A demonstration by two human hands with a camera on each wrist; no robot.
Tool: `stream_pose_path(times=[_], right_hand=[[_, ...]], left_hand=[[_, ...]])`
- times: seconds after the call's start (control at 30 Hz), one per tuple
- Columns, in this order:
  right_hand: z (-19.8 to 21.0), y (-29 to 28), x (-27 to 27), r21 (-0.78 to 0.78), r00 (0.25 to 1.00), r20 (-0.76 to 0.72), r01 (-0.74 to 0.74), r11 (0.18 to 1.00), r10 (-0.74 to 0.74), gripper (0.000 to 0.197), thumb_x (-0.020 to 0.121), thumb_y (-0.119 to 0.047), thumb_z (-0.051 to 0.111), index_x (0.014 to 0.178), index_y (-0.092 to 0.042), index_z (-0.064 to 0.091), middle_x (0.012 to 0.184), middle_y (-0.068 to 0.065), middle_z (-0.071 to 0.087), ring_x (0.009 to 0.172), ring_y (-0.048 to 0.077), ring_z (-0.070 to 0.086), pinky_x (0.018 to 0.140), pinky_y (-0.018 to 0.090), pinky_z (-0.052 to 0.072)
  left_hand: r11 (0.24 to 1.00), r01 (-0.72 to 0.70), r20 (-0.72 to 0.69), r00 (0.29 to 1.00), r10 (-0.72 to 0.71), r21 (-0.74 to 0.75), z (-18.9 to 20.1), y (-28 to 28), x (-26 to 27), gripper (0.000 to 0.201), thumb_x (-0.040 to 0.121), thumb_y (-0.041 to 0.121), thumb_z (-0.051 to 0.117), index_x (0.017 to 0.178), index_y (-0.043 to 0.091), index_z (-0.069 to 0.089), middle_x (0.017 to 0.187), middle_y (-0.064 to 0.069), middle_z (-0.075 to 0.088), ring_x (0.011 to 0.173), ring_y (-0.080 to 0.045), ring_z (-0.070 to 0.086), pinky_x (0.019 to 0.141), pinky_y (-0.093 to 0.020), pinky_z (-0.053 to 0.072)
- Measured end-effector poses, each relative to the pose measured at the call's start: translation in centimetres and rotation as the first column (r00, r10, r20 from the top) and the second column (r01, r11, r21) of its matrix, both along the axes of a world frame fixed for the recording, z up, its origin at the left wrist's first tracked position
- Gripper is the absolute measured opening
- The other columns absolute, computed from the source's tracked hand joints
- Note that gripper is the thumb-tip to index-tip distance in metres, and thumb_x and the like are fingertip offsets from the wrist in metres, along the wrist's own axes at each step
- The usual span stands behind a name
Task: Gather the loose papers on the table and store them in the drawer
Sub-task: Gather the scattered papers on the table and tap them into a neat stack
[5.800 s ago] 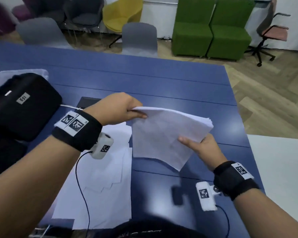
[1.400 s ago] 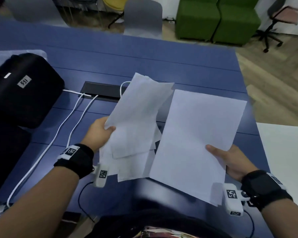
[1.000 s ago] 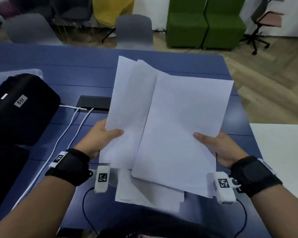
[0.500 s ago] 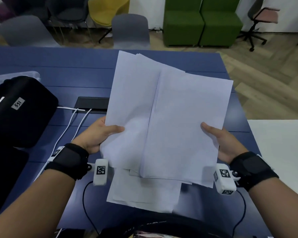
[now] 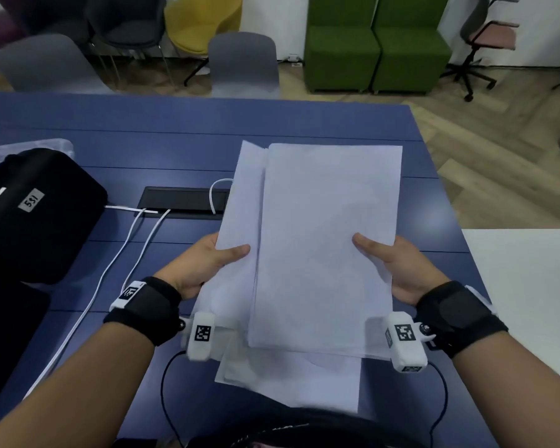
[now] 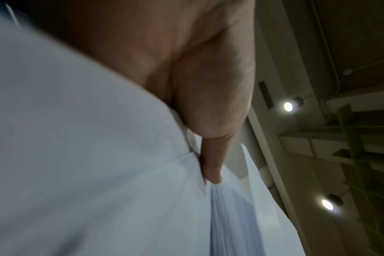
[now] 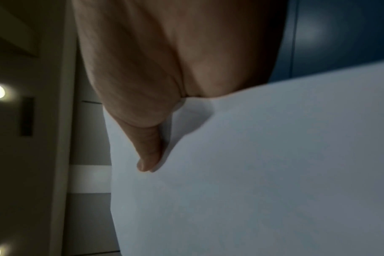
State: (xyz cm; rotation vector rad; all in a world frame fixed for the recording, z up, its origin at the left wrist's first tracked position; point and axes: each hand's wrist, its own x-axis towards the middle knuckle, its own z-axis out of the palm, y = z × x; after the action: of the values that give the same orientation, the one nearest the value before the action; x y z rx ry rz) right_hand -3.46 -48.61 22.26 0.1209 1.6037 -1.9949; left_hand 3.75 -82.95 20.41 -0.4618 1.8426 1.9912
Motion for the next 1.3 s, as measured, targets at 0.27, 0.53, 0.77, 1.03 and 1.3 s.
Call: stream_pose_path(times=[0.27,0.53,0.77,1.03,1.3], right_hand=[[3.0,0.7,-1.4,-0.072,0.975,-0.216,0.027,0.997,-0.042,0.040,0.102,-0.005,0.059,0.142,-0.004,0.060,0.143,0.010,0.067,0.134,0.027,0.063,0.113,0.038,0.049],[1.6,1.4,-1.6,-0.050,0.988,-0.123,0.092,0.994,-0.097,0.039,0.103,-0.010,0.063,0.142,-0.006,0.061,0.139,0.009,0.070,0.131,0.026,0.066,0.109,0.040,0.052],[1.1,1.7,-2.1,-0.051,0.977,-0.165,0.128,0.990,-0.135,0.042,0.102,-0.003,0.061,0.144,-0.004,0.058,0.142,0.009,0.068,0.133,0.024,0.065,0.111,0.035,0.050],[1.3,2.4,-2.0,-0.030,0.984,-0.120,0.128,0.991,-0.131,0.039,0.103,-0.009,0.061,0.142,-0.007,0.061,0.138,0.009,0.071,0.129,0.026,0.067,0.106,0.039,0.055],[1.3,2.6,-1.5,-0.002,0.987,-0.138,0.087,0.996,-0.086,0.039,0.104,-0.009,0.060,0.143,-0.009,0.060,0.139,0.008,0.070,0.127,0.026,0.068,0.100,0.037,0.059]], left_hand=[[0.969,-0.125,-0.050,0.989,0.139,0.213,0.9,-0.4,0.5,0.043,0.101,0.019,0.061,0.143,0.010,0.064,0.139,-0.013,0.072,0.128,-0.034,0.069,0.102,-0.043,0.060],[0.988,-0.125,-0.097,0.986,0.134,0.095,0.0,0.2,-0.2,0.036,0.105,0.012,0.062,0.140,0.013,0.067,0.136,-0.010,0.074,0.125,-0.032,0.072,0.106,-0.048,0.056],[0.984,-0.166,-0.085,0.981,0.171,0.062,-0.2,0.3,-0.2,0.031,0.105,0.012,0.062,0.135,0.009,0.070,0.128,-0.011,0.078,0.119,-0.034,0.074,0.093,-0.041,0.064],[0.968,-0.181,-0.003,0.983,0.185,0.175,-0.5,-1.2,0.4,0.036,0.105,0.011,0.060,0.140,0.007,0.066,0.135,-0.014,0.074,0.122,-0.034,0.072,0.096,-0.041,0.063],[0.998,-0.001,0.026,1.000,0.003,-0.058,-0.8,-1.0,0.9,0.034,0.094,0.005,0.076,0.128,0.008,0.074,0.122,-0.008,0.080,0.114,-0.030,0.077,0.092,-0.039,0.063]])
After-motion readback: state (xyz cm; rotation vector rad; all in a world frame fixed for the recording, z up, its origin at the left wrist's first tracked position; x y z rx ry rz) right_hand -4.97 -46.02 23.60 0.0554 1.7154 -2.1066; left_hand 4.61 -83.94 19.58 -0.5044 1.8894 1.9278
